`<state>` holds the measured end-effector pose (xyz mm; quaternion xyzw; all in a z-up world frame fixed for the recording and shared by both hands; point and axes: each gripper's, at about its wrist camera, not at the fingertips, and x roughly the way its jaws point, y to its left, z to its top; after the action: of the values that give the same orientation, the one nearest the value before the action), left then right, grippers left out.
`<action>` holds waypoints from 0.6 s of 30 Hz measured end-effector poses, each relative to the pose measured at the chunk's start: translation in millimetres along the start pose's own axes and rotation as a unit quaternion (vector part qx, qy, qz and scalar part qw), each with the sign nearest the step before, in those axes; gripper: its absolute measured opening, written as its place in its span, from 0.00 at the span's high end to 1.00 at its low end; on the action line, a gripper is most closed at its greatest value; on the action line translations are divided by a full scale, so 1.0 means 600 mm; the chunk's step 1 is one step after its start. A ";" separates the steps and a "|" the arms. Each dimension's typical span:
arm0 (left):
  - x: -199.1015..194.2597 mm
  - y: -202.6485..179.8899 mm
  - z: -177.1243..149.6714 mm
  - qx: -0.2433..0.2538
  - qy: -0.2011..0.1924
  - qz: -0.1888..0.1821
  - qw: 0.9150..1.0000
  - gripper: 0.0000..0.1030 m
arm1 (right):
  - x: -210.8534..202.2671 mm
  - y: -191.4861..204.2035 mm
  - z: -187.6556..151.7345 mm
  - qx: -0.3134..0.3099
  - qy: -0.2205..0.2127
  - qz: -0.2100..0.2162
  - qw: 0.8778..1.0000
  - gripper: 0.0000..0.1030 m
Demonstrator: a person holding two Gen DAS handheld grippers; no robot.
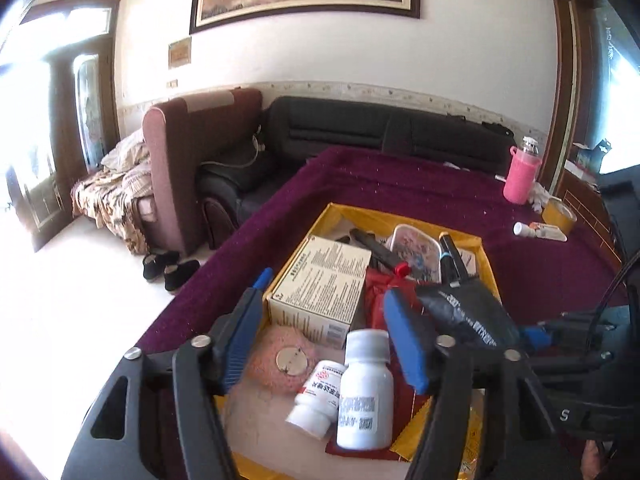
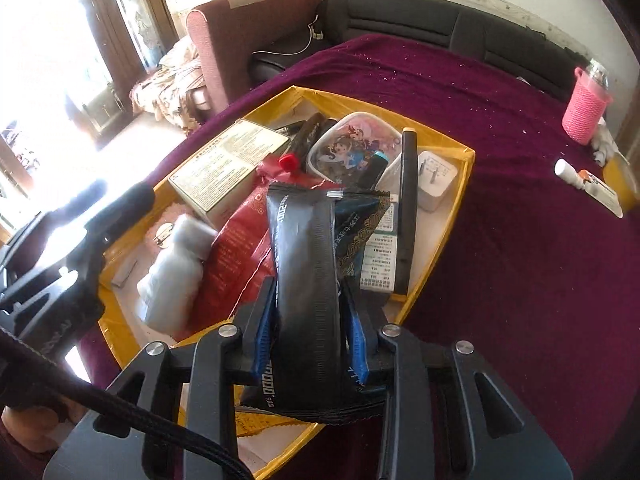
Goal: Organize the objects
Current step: 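Lower the black packet into the tray and open the right gripper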
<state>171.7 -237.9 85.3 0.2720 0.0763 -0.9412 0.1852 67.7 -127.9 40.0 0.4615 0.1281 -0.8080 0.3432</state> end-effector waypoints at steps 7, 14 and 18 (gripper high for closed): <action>-0.035 0.004 0.009 -0.022 -0.071 0.036 0.997 0.07 | -0.013 -0.020 -0.017 0.039 0.008 0.049 0.998 0.56; -0.104 0.010 0.023 -0.041 -0.137 0.038 0.989 0.01 | -0.026 -0.043 -0.025 0.075 -0.016 0.059 0.995 0.47; -0.118 -0.004 0.030 -0.044 -0.126 0.034 0.990 0.01 | -0.032 -0.056 -0.028 0.096 -0.028 0.065 0.993 0.46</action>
<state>217.5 -218.4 138.9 0.1449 0.0843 -0.9569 0.2372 62.7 -86.0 43.1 0.4766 0.0096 -0.8053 0.3524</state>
